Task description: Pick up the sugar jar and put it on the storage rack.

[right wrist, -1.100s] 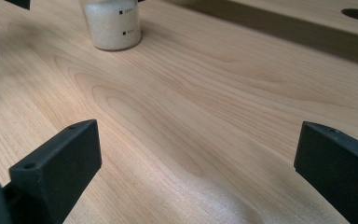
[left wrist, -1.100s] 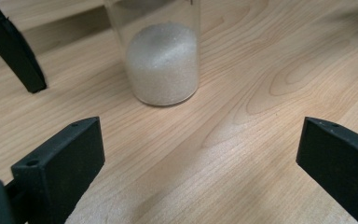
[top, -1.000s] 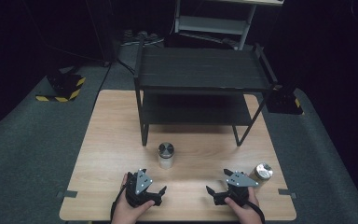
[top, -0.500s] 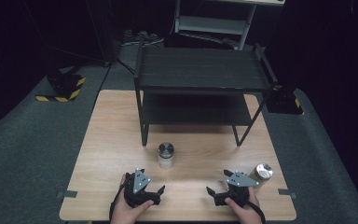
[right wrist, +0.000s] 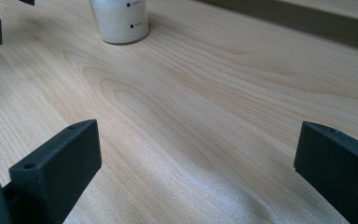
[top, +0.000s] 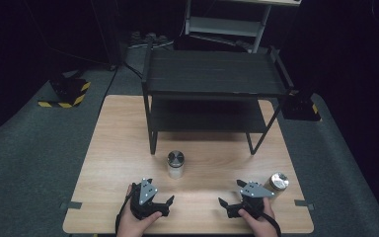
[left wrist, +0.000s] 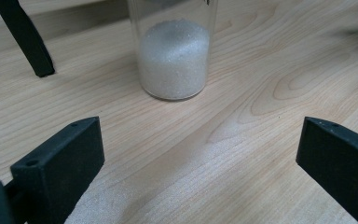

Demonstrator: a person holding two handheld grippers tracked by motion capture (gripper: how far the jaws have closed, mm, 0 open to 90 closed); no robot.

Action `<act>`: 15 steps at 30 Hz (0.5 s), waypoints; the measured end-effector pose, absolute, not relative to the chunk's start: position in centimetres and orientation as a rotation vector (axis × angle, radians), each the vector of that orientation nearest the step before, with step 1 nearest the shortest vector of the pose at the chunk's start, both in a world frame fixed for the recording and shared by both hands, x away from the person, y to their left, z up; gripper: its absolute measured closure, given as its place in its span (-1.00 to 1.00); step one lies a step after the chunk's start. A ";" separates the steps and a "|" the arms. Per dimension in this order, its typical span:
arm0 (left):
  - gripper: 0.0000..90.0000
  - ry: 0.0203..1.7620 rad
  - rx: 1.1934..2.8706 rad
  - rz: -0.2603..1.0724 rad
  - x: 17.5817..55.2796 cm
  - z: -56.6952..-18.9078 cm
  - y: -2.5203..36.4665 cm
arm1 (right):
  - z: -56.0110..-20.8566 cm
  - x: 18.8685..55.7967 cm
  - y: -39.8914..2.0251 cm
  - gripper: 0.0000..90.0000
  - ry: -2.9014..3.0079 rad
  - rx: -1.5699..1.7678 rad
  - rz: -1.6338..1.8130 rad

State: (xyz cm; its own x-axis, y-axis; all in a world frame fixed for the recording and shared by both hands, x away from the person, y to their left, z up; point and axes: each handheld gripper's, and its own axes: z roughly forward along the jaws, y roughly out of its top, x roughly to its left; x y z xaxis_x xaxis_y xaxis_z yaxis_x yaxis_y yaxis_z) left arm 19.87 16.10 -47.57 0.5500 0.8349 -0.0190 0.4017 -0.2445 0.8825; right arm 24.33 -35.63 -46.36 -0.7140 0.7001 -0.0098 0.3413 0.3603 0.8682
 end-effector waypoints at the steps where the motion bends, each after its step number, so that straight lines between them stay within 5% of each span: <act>1: -0.97 1.013 1.851 0.584 19.8 -47.6 16.1 | -46.4 24.3 -35.6 -0.98 2.248 0.911 1.299; 15: -0.98 1.004 1.805 0.594 19.3 -47.1 16.7 | -46.4 24.3 -35.8 -0.98 2.245 0.918 1.307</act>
State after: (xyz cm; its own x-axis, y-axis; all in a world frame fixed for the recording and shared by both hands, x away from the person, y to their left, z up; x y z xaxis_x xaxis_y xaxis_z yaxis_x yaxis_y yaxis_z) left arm 19.32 16.68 -47.06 0.5442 0.8383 -0.0324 0.3756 -0.2089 0.9029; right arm 24.33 -35.75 -46.41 -0.7123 0.7019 -0.0031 0.3439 0.3528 0.8702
